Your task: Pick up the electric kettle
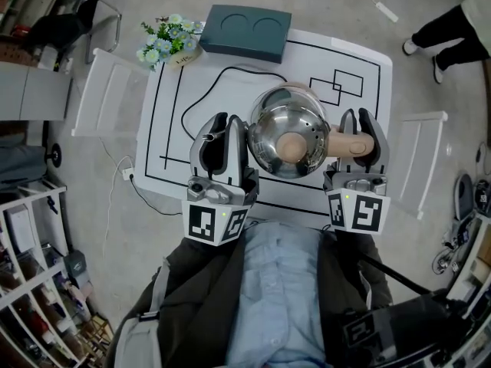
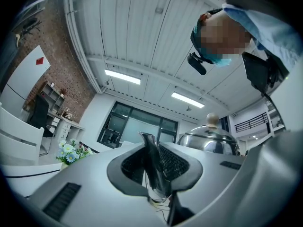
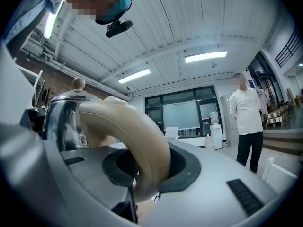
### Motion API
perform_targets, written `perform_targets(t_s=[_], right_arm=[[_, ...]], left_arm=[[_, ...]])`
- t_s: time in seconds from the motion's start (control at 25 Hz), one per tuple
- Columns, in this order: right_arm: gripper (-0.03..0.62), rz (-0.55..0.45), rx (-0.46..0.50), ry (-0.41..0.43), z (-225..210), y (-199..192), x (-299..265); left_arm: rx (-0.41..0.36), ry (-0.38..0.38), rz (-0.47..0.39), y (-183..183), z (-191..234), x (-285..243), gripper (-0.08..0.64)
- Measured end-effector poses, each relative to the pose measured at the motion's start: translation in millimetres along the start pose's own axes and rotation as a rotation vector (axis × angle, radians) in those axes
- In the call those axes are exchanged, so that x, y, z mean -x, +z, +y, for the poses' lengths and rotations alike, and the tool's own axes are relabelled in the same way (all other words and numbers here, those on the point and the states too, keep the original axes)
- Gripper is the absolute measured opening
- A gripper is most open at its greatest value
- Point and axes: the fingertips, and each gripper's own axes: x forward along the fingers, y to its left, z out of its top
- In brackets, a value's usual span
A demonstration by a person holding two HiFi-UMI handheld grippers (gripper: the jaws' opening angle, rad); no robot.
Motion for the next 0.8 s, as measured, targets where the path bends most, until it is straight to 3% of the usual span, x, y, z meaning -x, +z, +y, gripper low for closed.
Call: perform_targets(t_s=[0.8], right_arm=[[0.087,-0.073,0.016,-0.027,6.3,32.6,29.9]], left_arm=[[-0.02,-0.06,-0.058,33.8,-19.3,15.1,0.074]])
